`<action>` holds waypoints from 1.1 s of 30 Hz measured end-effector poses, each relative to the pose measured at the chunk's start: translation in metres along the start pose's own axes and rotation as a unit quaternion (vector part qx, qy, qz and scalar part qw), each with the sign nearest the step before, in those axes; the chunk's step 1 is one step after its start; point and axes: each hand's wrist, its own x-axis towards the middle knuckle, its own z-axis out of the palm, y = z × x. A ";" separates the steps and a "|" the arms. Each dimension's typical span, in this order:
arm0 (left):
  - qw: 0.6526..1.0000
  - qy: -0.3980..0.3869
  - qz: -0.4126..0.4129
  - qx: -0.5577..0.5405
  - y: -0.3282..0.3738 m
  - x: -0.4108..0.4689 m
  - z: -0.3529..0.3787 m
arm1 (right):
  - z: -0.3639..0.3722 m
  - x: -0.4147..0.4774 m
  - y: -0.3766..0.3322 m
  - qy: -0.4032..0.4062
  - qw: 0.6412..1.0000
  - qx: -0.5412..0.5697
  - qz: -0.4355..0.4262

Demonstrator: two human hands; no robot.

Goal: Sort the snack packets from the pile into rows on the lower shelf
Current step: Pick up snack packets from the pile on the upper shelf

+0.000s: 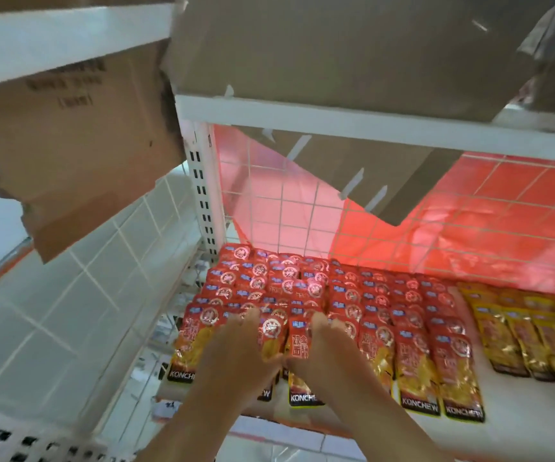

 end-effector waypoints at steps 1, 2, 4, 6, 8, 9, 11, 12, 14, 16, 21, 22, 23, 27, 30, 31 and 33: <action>1.000 -0.006 0.007 0.004 -0.002 0.001 0.001 | 0.002 -0.001 -0.002 0.003 1.000 0.004 0.007; 1.000 -0.014 0.008 0.007 -0.003 0.002 0.002 | 0.003 -0.003 -0.003 0.007 1.000 0.006 0.013; 1.000 -0.025 0.012 0.009 -0.005 0.003 0.002 | 0.005 -0.004 -0.005 0.016 1.000 0.005 0.023; 0.999 -0.026 0.019 0.013 -0.007 0.004 0.003 | 0.007 -0.005 -0.007 0.021 0.999 0.008 0.029; 0.999 -0.021 0.028 0.024 -0.009 0.004 0.003 | 0.009 -0.006 -0.010 0.025 0.999 0.007 0.029; 0.999 -0.016 0.033 0.029 -0.009 0.003 0.003 | 0.010 -0.006 -0.011 0.029 0.999 0.003 0.028; 0.999 -0.008 0.039 0.031 -0.011 0.002 0.004 | 0.011 -0.006 -0.012 0.032 0.999 -0.008 0.028; 0.999 -0.003 0.041 0.033 -0.012 0.002 0.005 | 0.012 -0.006 -0.013 0.032 0.999 -0.015 0.028; 0.999 0.004 0.041 0.035 -0.013 0.002 0.007 | 0.013 -0.005 -0.014 0.031 0.999 -0.023 0.028; 0.999 0.006 0.037 0.035 -0.013 0.002 0.008 | 0.014 -0.005 -0.014 0.030 0.999 -0.023 0.030; 0.998 0.014 0.037 0.049 -0.012 0.004 0.012 | 0.013 -0.003 -0.014 0.036 0.998 -0.029 0.033; 0.998 0.018 0.039 0.050 -0.012 0.005 0.012 | 0.012 -0.002 -0.014 0.039 0.998 -0.032 0.032; 0.998 0.021 0.040 0.049 -0.012 0.005 0.013 | 0.011 -0.002 -0.014 0.043 0.998 -0.035 0.031; 0.997 0.026 0.053 0.046 -0.012 0.008 0.015 | 0.008 0.001 -0.010 0.055 0.998 -0.032 0.028; 0.996 0.026 0.064 0.050 -0.013 0.009 0.016 | 0.009 0.001 -0.009 0.055 0.998 -0.027 0.027; 0.996 0.025 0.069 0.055 -0.013 0.010 0.017 | 0.010 0.001 -0.008 0.055 0.998 -0.026 0.027; 0.995 0.024 0.074 0.066 -0.015 0.010 0.017 | 0.011 0.001 -0.008 0.057 0.998 -0.026 0.027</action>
